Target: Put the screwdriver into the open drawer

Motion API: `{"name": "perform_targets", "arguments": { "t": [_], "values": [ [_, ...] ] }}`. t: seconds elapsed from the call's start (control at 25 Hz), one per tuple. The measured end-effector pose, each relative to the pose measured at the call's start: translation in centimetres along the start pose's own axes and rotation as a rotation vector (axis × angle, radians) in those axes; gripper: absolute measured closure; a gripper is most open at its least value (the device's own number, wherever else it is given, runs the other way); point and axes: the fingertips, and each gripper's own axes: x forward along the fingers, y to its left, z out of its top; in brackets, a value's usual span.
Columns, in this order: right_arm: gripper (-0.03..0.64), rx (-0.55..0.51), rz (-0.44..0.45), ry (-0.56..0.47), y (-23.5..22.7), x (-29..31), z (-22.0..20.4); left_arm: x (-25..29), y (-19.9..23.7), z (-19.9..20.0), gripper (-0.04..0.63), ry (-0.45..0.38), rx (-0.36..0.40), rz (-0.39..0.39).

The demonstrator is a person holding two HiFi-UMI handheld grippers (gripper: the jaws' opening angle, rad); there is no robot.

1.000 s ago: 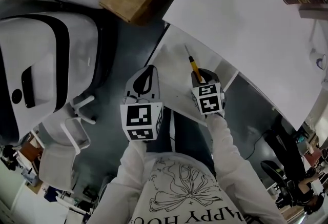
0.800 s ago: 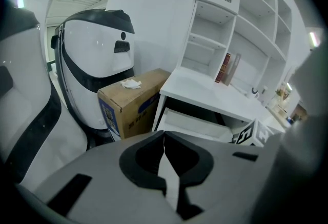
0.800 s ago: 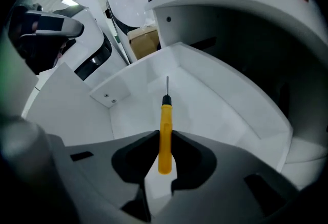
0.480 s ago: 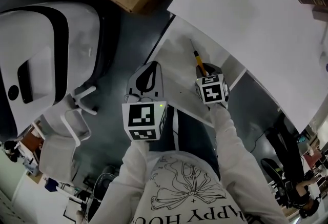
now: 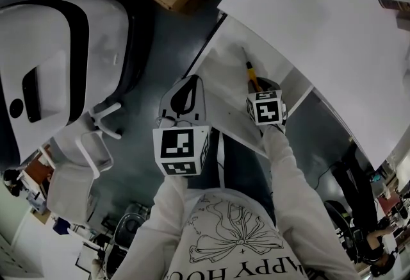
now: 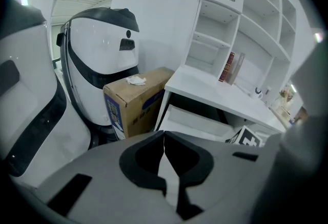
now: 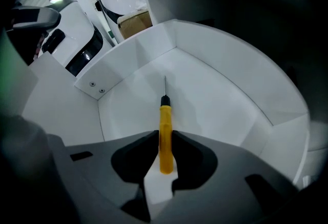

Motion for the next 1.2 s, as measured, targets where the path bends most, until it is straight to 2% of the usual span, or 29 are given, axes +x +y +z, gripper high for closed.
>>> {"name": "perform_targets", "arguments": {
  "t": [0.12, 0.4, 0.88, 1.2],
  "values": [
    [0.509, 0.023, 0.006, -0.039, 0.0, -0.9, 0.7, -0.5, 0.2, 0.3, 0.589, -0.011, 0.001, 0.004],
    [0.512, 0.077, -0.04, -0.167, -0.1, -7.7, 3.1, -3.0, 0.7, 1.9, 0.589, -0.051, 0.005, 0.006],
    [0.526, 0.123, -0.167, -0.594, 1.0, -27.6, 11.8, -9.9, -1.4, 12.1, 0.589, -0.288, 0.082, -0.065],
    [0.558, 0.133, -0.235, -0.796, 2.6, -37.3, 15.0, -15.8, -3.0, 18.1, 0.589, -0.436, 0.13, -0.088]
  ]
}}
